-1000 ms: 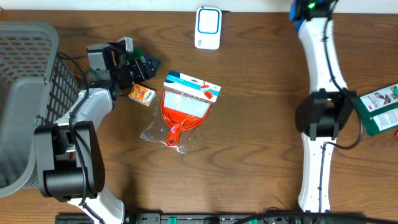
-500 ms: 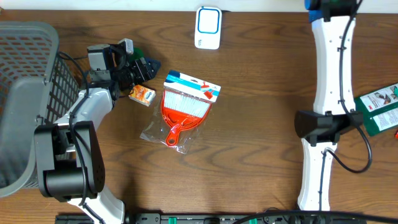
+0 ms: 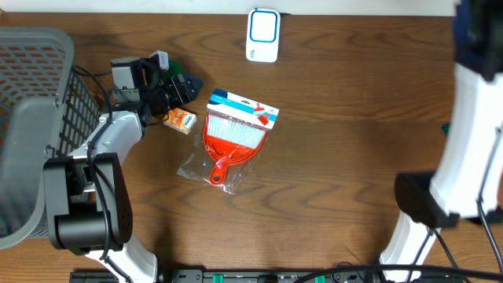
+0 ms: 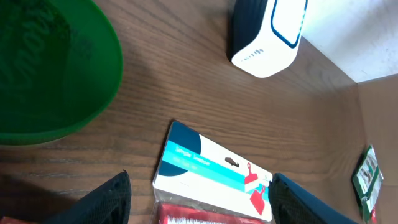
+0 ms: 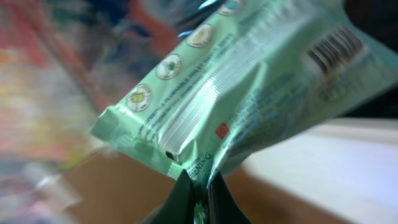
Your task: Scan the item barcode
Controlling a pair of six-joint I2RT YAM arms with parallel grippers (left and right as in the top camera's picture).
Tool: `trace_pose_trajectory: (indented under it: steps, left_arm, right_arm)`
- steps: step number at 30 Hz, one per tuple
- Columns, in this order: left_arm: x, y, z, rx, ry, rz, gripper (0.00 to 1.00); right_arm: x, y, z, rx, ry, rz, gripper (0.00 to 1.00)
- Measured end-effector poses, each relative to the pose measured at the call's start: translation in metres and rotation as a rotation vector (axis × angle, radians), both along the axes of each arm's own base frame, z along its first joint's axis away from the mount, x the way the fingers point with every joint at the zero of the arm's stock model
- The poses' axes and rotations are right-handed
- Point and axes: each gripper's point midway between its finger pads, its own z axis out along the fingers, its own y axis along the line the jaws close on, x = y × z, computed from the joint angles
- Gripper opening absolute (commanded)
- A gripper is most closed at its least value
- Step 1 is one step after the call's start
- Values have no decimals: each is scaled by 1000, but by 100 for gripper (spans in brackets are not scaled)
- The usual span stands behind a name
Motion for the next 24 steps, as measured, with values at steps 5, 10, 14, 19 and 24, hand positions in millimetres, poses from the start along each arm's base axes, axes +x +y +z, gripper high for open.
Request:
trace_pose_trajectory:
  steps: [5, 10, 14, 19, 24]
  left_arm:
    - [-1, 0, -1, 0, 5, 0, 71]
    - [-1, 0, -1, -1, 8, 0, 71]
    - [-4, 0, -5, -5, 35, 3, 71]
    - [-8, 0, -10, -5, 67, 9, 71]
    - [-9, 0, -12, -6, 77, 10, 71]
  right_arm:
    - [-13, -33, -11, -193, -45, -339, 1]
    - [-3, -50, -75, -463, 96, -522, 1]
    - [8, -69, -147, -708, 302, -633, 1]
    - [4, -82, -219, -969, 508, -640, 1]
    - [5, -75, -236, -1033, 537, -617, 1]
